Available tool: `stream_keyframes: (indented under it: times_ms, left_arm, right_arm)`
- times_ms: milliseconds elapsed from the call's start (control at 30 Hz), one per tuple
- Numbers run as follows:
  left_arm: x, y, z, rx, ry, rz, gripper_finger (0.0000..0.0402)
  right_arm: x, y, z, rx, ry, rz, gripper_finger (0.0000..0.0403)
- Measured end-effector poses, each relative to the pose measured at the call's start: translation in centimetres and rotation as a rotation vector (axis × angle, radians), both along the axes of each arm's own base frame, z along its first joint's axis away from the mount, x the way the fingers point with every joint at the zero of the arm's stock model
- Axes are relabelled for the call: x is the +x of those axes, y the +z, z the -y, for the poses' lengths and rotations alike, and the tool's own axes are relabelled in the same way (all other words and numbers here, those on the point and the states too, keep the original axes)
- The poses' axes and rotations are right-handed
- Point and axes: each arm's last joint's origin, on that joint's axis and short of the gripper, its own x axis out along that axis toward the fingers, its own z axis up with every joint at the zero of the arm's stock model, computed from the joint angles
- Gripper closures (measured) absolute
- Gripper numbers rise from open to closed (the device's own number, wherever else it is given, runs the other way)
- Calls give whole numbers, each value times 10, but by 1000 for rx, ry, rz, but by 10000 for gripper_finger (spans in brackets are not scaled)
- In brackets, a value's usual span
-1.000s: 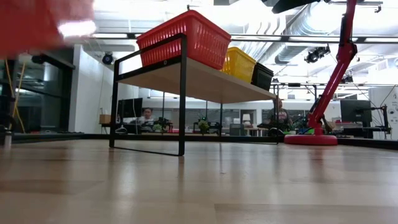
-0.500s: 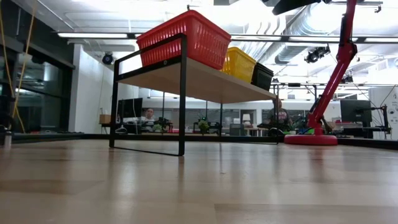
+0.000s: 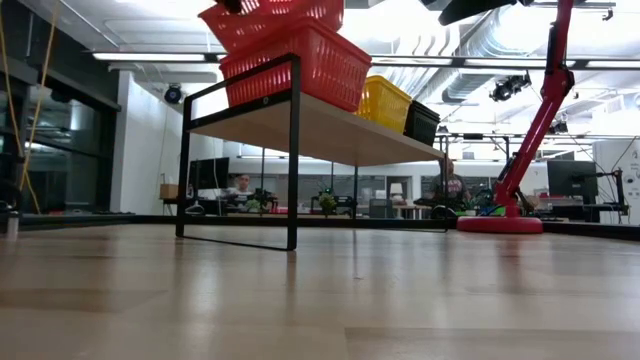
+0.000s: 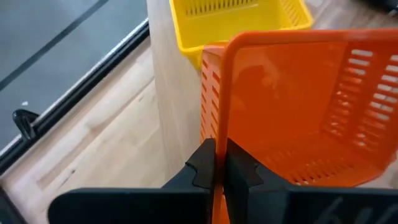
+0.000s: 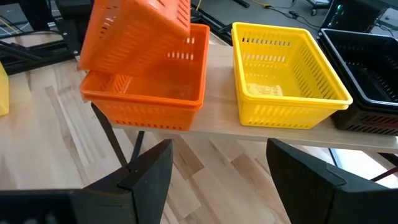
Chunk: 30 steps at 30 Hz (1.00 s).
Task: Stack baskets on shelf by color
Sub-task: Stack the orange basket on top of the orange baskets on the shelf
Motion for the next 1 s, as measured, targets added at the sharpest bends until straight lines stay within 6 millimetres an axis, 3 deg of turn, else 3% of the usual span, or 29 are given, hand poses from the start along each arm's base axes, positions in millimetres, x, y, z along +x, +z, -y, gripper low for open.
stream_keyframes:
  times_ms: [467,1000]
  left_arm:
    - [8,0,2,-52,11,76,399]
    - [8,0,2,-64,17,78,360]
  right_arm:
    - [0,0,0,-1,-2,-2,155]
    - [0,0,0,-1,-2,-2,155]
